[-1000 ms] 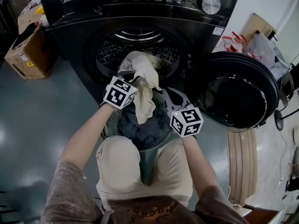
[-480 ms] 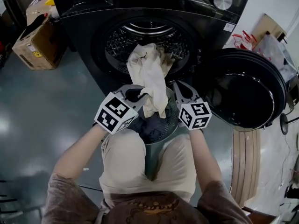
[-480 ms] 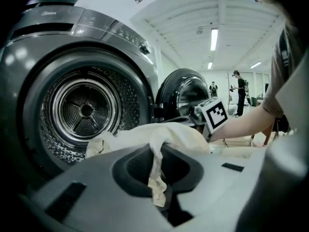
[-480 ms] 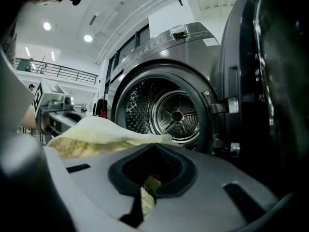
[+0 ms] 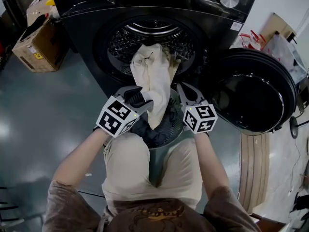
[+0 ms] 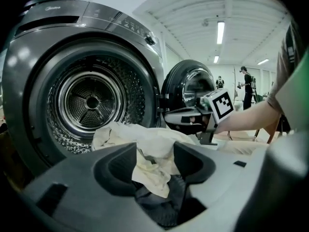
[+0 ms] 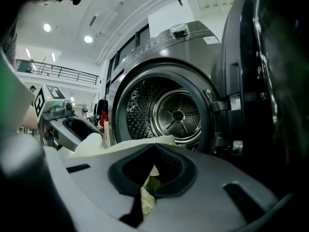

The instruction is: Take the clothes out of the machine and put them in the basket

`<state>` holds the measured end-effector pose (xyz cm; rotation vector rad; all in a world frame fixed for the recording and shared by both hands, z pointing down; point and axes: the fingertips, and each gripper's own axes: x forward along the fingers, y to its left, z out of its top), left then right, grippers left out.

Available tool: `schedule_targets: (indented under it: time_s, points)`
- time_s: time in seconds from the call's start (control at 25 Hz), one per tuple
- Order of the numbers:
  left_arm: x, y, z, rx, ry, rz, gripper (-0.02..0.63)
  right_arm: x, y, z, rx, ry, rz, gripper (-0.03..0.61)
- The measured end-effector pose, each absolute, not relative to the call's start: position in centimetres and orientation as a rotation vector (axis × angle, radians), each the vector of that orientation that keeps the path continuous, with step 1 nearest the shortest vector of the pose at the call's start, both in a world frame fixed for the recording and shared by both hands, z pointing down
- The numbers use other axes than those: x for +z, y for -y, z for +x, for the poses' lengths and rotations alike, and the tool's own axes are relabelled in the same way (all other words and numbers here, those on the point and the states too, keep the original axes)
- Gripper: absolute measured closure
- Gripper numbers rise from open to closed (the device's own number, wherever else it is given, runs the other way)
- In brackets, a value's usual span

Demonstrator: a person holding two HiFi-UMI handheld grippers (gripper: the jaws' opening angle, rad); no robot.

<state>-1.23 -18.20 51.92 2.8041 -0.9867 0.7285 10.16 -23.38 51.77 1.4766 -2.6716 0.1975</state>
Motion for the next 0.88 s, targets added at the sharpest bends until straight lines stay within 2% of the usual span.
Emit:
schedule_targets:
  time_s: [0.28,0.68,0.88]
  points:
    - [53.6,18.9,0.0,0.845,0.769,2.778,0.309,51.9,23.3,10.6,0.199,2.658,1.488,0.581]
    - [57.2,17.0,-2.7,0.932,0.718,2.705,0.308,53.5,23.7,10.4,0.227,2.647,1.482,0.581]
    - [55.7,20.3,-3.2,0.849,0.846,2.727,0.295,53.8,23.8,10.1,0.234,2.646,1.47,0.581]
